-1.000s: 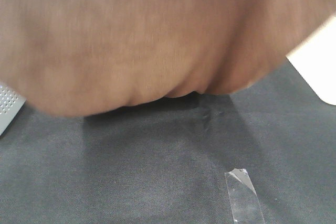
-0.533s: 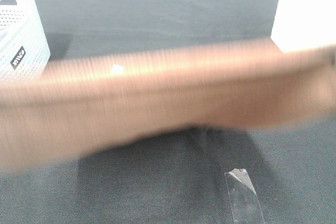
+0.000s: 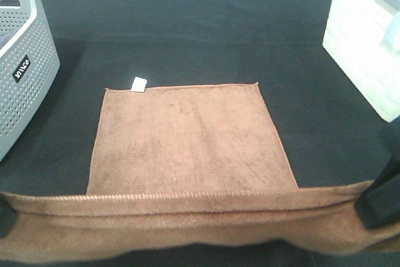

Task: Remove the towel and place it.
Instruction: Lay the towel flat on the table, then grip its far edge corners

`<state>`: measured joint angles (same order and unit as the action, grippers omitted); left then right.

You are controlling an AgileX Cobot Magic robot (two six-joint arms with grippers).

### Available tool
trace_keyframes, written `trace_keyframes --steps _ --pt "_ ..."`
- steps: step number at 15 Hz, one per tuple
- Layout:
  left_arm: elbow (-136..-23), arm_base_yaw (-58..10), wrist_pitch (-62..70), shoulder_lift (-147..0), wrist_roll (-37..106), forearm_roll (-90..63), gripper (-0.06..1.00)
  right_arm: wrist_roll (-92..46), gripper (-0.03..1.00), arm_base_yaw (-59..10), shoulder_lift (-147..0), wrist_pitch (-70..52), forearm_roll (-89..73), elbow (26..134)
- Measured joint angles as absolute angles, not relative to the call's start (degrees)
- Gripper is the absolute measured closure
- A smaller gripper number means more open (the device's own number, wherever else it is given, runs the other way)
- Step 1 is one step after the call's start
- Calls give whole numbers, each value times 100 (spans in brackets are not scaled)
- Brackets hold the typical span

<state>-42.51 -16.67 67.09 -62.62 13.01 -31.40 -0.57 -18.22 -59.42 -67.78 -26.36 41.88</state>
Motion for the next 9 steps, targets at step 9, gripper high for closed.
trace_keyframes --steps 9 --pt "-4251 -2458 6555 -8463 1736 -2997 94 -550 97 -1765 -7580 -6079 -2406 3667"
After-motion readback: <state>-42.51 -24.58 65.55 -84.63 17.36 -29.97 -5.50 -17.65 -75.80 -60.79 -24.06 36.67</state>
